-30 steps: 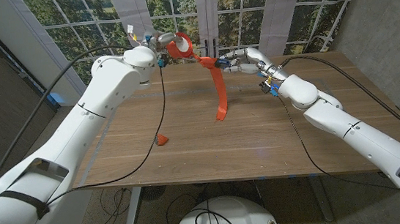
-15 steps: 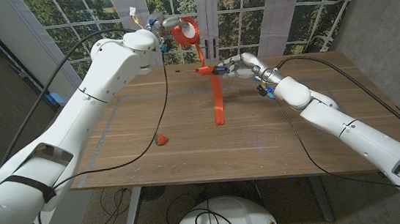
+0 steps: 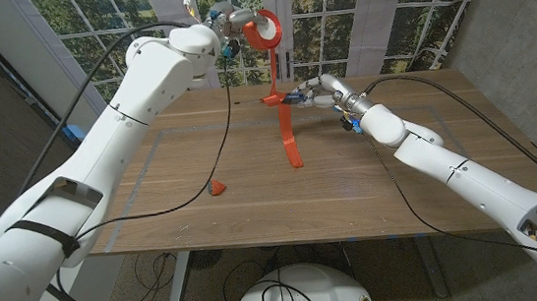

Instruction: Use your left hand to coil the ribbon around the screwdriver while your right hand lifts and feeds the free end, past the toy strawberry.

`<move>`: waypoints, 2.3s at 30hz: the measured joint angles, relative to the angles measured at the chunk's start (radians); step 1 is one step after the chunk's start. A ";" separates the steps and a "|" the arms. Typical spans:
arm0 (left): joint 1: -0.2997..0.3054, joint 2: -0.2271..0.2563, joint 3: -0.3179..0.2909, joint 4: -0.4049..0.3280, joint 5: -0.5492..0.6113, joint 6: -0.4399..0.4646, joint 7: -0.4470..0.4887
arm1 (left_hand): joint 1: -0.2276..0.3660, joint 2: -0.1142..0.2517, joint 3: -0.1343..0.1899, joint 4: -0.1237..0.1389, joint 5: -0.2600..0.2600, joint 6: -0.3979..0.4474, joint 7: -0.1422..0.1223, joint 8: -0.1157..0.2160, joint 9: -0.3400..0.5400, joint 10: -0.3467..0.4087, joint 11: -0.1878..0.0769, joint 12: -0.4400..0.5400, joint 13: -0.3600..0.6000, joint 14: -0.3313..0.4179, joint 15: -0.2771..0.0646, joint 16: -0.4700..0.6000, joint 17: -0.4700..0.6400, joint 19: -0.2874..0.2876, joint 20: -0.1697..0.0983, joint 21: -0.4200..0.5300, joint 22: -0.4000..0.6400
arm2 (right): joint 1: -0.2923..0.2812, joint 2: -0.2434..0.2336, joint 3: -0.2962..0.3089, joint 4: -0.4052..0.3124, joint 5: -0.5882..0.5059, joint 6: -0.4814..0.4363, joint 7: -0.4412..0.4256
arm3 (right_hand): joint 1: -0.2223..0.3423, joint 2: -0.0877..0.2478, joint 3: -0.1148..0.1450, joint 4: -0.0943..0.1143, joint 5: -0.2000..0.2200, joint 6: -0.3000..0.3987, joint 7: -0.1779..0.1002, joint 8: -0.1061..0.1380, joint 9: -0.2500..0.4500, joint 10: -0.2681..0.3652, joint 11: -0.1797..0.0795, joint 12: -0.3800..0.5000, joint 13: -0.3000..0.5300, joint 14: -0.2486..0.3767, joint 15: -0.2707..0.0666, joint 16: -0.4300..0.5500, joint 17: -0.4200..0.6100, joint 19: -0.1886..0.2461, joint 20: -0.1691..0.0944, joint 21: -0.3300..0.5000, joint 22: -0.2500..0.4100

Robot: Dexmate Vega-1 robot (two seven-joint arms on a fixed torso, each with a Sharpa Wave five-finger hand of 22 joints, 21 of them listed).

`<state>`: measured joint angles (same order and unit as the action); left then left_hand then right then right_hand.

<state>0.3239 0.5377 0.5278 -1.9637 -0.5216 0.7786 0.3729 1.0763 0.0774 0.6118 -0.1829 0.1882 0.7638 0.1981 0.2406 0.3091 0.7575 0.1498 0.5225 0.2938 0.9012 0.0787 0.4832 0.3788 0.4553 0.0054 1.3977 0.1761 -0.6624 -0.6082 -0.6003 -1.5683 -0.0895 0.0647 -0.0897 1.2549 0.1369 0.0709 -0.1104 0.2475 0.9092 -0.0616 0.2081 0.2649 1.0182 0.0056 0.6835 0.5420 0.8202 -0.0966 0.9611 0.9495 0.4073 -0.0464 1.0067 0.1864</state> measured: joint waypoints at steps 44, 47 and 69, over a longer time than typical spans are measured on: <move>-0.049 0.087 0.045 -0.069 -0.020 -0.125 -0.316 | 0.000 0.000 0.000 0.000 0.001 0.000 0.000 -0.009 0.006 0.000 0.000 -0.012 0.020 0.000 0.000 -0.006 0.000 -0.006 -0.001 0.003 0.000 | 0.099 0.012 -0.067 -0.026 0.091 -0.402 -0.012 | 0.006 0.006 -0.004 -0.004 0.004 0.000 0.000 0.000 0.000 0.016 0.016 -0.002 -0.009 0.005 -0.005 0.038 -0.028 0.024 0.016 0.031 -0.005; -0.058 0.106 0.055 -0.074 -0.026 -0.134 -0.379 | 0.000 0.000 0.000 0.000 0.001 0.005 0.005 -0.011 0.006 0.000 0.000 -0.012 0.020 0.000 0.000 -0.006 0.000 -0.007 0.000 0.004 0.000 | 0.098 0.011 -0.064 -0.035 0.094 -0.412 -0.023 | 0.006 0.006 -0.004 -0.004 0.004 0.000 0.000 0.000 0.000 0.016 0.016 -0.002 -0.009 0.007 -0.004 0.038 -0.033 0.024 0.016 0.031 -0.005; 0.009 0.205 0.049 -0.146 -0.048 -0.179 -0.518 | 0.001 -0.001 0.002 -0.002 -0.001 0.006 0.006 -0.008 0.008 0.000 0.000 -0.020 0.041 0.000 0.000 -0.009 0.001 -0.007 0.000 0.004 0.000 | 0.045 0.016 0.008 -0.121 0.151 -0.478 -0.162 | 0.006 0.006 -0.003 -0.011 0.004 0.000 0.000 0.000 0.000 0.022 0.021 -0.001 -0.014 0.007 -0.003 0.053 -0.040 0.029 0.021 0.038 -0.005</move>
<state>0.3332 0.7430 0.5772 -2.1100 -0.5696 0.5997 -0.1448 1.0771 0.0766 0.6134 -0.1844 0.1875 0.7695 0.2037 0.2329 0.3170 0.7573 0.1494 0.5024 0.3343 0.9011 0.0785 0.4737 0.3795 0.4481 0.0058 1.4018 0.1761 -0.6175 -0.5925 -0.5919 -1.6894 0.0618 -0.4134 -0.2520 1.2604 0.1427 0.0679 -0.1215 0.2513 0.9092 -0.0616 0.2082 0.2651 1.0398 0.0270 0.6825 0.5281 0.8272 -0.0999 1.0144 0.9092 0.4362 -0.0249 1.0445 0.1814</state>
